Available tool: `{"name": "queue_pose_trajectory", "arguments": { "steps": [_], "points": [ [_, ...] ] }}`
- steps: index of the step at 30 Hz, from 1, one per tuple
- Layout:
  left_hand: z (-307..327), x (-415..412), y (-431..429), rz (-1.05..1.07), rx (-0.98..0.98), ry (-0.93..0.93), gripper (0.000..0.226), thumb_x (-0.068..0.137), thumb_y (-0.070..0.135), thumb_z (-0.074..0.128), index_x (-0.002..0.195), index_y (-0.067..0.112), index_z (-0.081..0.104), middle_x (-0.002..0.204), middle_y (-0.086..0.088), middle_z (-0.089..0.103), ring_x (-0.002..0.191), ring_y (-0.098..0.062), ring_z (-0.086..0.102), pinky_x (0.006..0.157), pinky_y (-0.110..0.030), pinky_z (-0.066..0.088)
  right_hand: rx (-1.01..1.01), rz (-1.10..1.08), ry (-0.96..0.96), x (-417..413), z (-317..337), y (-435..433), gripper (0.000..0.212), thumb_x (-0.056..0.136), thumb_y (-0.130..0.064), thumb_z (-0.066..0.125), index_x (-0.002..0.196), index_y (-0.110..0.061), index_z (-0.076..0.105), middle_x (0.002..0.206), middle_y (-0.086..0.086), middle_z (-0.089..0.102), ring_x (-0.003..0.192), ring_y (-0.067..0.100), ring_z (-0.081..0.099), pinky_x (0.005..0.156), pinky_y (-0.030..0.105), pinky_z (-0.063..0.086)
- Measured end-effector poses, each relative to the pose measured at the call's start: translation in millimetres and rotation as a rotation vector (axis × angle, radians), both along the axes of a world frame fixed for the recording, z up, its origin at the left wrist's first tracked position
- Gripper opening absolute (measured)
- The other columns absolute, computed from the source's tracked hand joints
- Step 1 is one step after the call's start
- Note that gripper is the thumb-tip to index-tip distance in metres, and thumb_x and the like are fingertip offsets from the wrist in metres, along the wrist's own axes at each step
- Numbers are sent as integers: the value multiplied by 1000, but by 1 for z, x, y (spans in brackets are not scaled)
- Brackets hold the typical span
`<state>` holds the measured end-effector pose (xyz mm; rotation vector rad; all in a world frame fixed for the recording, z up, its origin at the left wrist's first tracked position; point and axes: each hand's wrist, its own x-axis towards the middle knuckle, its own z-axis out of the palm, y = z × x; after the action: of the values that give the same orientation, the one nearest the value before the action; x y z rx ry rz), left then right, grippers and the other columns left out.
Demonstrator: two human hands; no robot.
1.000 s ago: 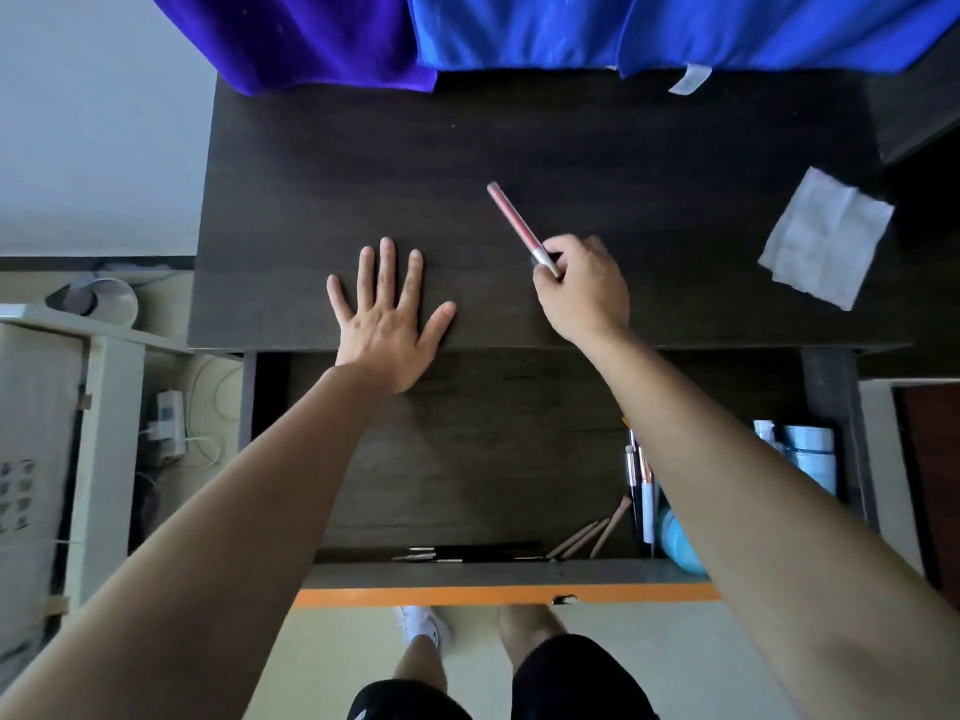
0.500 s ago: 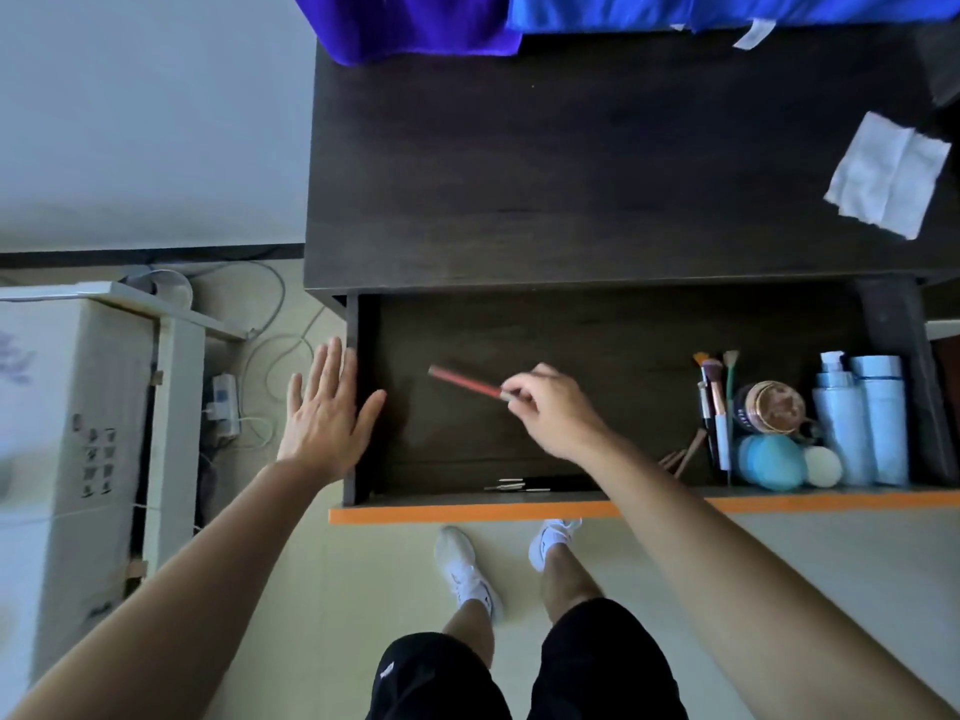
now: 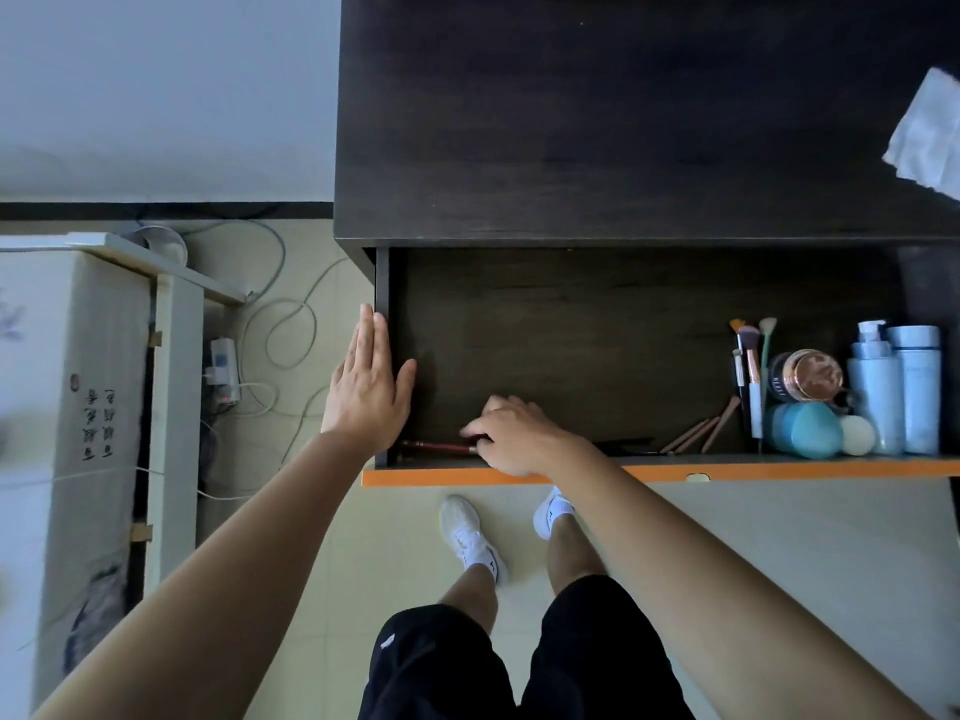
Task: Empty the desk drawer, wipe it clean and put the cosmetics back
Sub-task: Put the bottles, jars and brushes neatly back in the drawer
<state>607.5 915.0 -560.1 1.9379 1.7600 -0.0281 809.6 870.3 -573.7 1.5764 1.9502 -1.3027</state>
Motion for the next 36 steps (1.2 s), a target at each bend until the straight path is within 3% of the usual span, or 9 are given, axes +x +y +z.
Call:
{"name": "queue_pose_trajectory", "arguments": {
  "steps": [10, 14, 19, 22, 25, 28, 32, 36],
  "points": [
    [1, 2, 0, 6, 1, 16, 69, 102, 44, 28, 155, 12, -3, 163, -1, -13, 150, -15, -6, 121, -36, 12, -182, -59, 96, 1, 0, -11, 48, 100, -24, 31, 145, -29, 48, 148, -2, 39, 137, 23, 32, 117, 36, 25],
    [8, 5, 3, 13, -30, 60, 73, 101, 50, 26, 155, 13, -4, 163, -1, -15, 150, -17, -8, 120, -42, 17, -94, -156, 119, 3, 9, -17, 47, 100, -25, 33, 145, -26, 49, 146, 2, 46, 136, 23, 41, 110, 38, 36],
    [24, 21, 0, 65, -83, 130, 76, 97, 61, 19, 156, 17, 3, 161, -8, -19, 149, -25, -15, 118, -50, 12, 97, -360, 150, 38, 26, -38, 41, 102, -23, 38, 139, -23, 55, 140, -2, 53, 130, 17, 48, 107, 31, 38],
    [27, 38, -21, -24, -16, 134, 73, 97, 59, 20, 156, 18, 4, 161, -10, -19, 149, -27, -15, 120, -49, 8, 274, -526, 140, 74, 34, -56, 35, 102, -21, 44, 132, -20, 61, 131, -2, 59, 124, 16, 53, 103, 27, 39],
    [23, 66, -51, -173, 49, 112, 71, 99, 56, 21, 156, 16, 8, 162, -12, -15, 149, -28, -13, 120, -51, 8, 482, -659, 20, 113, 37, -78, 34, 101, -26, 48, 130, -17, 62, 132, 2, 59, 125, 21, 52, 107, 32, 37],
    [16, 102, -82, -310, 85, 96, 71, 99, 56, 21, 154, 12, 16, 162, -16, -4, 150, -32, -4, 118, -55, 14, 645, -697, -183, 150, 34, -108, 49, 98, -44, 41, 135, -16, 57, 143, 12, 50, 135, 32, 43, 112, 47, 34],
    [8, 151, -121, -374, 64, 68, 69, 100, 55, 21, 155, 12, 17, 163, -15, 0, 150, -32, -2, 118, -57, 12, 617, -726, -400, 188, 25, -145, 66, 97, -53, 41, 151, -16, 36, 160, 17, 24, 149, 38, 15, 118, 55, 15],
    [0, 189, -156, -317, 40, 120, 68, 100, 53, 22, 155, 14, 17, 162, -15, 3, 150, -31, -1, 118, -56, 3, 529, -776, -509, 222, 10, -165, 85, 95, -65, 34, 155, -6, 18, 162, 25, 12, 149, 43, 8, 120, 58, 13]
  ]
}}
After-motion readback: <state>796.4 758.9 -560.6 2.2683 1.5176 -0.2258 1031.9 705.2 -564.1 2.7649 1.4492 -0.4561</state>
